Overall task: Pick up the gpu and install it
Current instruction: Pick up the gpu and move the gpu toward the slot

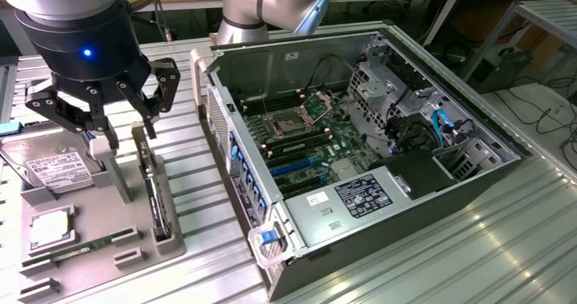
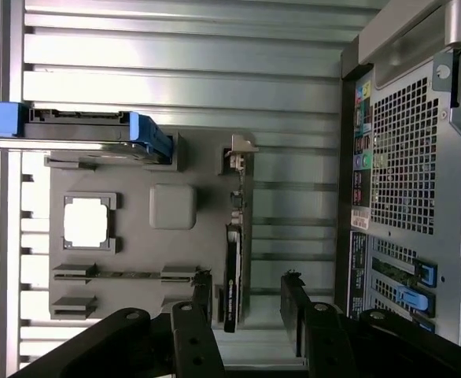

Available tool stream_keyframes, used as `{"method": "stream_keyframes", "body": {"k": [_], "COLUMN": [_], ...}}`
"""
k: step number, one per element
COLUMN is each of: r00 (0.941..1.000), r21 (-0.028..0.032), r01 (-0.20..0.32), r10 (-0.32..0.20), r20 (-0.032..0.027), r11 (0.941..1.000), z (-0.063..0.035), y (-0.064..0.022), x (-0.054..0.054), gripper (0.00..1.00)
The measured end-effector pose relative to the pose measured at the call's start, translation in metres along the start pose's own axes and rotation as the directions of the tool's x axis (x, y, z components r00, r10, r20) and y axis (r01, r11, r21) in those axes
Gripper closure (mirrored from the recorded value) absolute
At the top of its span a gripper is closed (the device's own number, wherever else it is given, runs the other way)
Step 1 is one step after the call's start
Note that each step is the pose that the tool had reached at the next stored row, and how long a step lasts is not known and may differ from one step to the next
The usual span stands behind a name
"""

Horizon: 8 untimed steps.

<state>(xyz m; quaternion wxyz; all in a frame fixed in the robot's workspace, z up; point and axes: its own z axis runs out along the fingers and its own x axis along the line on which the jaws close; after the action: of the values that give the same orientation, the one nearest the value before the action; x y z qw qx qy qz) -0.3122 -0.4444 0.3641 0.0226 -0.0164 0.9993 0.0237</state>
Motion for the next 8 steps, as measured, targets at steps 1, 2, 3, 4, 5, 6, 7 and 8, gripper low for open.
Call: {"method": "stream_keyframes", "body": {"k": [1, 2, 3, 4, 5, 6, 7, 8], "r00": [1.0, 1.0, 1.0, 1.0, 1.0, 1.0, 1.0, 1.0], "r21": [0.0, 0.0, 0.0, 0.0001, 0.0001, 0.0001, 0.0001, 0.0002], "r01": [0.0, 0.0, 0.001, 0.001, 0.001, 0.002, 0.002, 0.002], "r10": [0.0, 0.0, -0.001, -0.001, -0.001, -0.002, -0.002, -0.002], "r20": [0.0008, 0.0014, 0.0027, 0.0038, 0.0046, 0.0051, 0.0055, 0.0059], "r11": [1.0, 1.0, 1.0, 1.0, 1.0, 1.0, 1.0, 1.0], "z": [0.0006, 0.0011, 0.0019, 0.0025, 0.0033, 0.004, 0.0045, 0.0049], "y": [0.0, -0.0001, -0.0002, -0.0003, -0.0004, -0.0006, -0.0007, -0.0008], "x": [0.0001, 0.0001, 0.0001, 0.0002, 0.0002, 0.0003, 0.0004, 0.0004], "gripper": [0.52, 0.52, 0.52, 0.52, 0.52, 0.52, 0.52, 0.52]}}
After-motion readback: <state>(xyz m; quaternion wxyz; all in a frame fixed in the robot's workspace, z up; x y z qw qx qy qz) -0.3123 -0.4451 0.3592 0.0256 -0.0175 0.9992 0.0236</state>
